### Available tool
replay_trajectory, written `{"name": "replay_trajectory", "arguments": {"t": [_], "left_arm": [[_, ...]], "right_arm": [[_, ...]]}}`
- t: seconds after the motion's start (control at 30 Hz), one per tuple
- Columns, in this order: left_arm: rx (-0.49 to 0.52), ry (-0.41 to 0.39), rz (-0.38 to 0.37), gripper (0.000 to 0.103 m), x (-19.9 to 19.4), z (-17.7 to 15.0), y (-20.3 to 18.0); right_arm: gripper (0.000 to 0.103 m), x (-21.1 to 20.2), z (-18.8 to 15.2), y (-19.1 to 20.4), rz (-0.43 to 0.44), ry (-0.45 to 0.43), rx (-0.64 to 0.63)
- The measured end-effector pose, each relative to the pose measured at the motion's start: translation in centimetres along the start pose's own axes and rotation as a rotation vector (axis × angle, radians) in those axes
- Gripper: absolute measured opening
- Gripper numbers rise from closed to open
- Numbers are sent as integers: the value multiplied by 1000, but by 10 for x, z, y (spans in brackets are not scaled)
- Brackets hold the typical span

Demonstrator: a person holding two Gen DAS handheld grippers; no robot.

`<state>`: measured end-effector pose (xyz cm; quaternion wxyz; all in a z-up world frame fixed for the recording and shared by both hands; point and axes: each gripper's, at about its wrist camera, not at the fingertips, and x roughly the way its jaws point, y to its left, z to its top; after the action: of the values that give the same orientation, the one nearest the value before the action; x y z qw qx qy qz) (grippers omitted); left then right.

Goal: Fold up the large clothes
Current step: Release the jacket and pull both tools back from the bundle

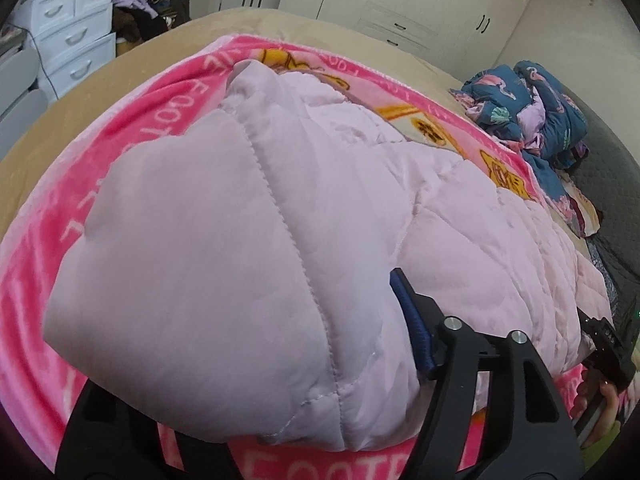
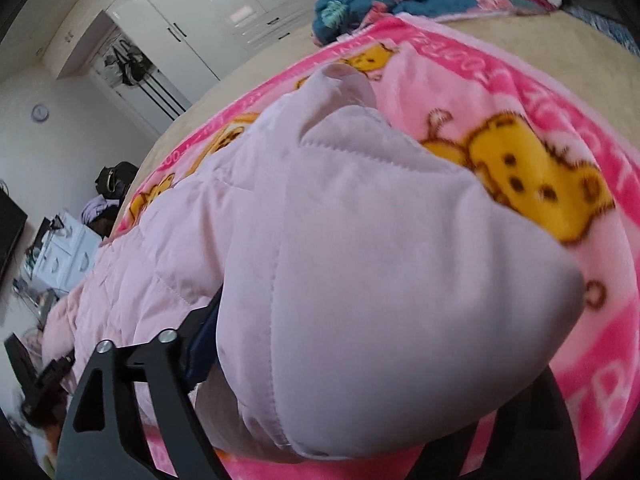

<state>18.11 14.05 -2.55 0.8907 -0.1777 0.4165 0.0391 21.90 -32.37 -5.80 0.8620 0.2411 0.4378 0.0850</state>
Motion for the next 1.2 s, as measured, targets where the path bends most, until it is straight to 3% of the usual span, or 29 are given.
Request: {"name": "replay_trajectory", "arguments": {"t": [0.27,0.43,0.83,1.2], "left_arm": [[0,27,4,80,-10,-3,4],[7,26,18,94,-20,-6,7],[-23,-19,63,94,-52,-15,28],[3,-202,190,94,-120,-25,38]], "right_arm": [[98,-19,-8,-1,-14,-7,-6],[99,-38,-12,-3,-36,-34,-14],[99,-82,-24,-5,-113,-117,-69],[99,-131,-45,28,-122,-211,-210]]}}
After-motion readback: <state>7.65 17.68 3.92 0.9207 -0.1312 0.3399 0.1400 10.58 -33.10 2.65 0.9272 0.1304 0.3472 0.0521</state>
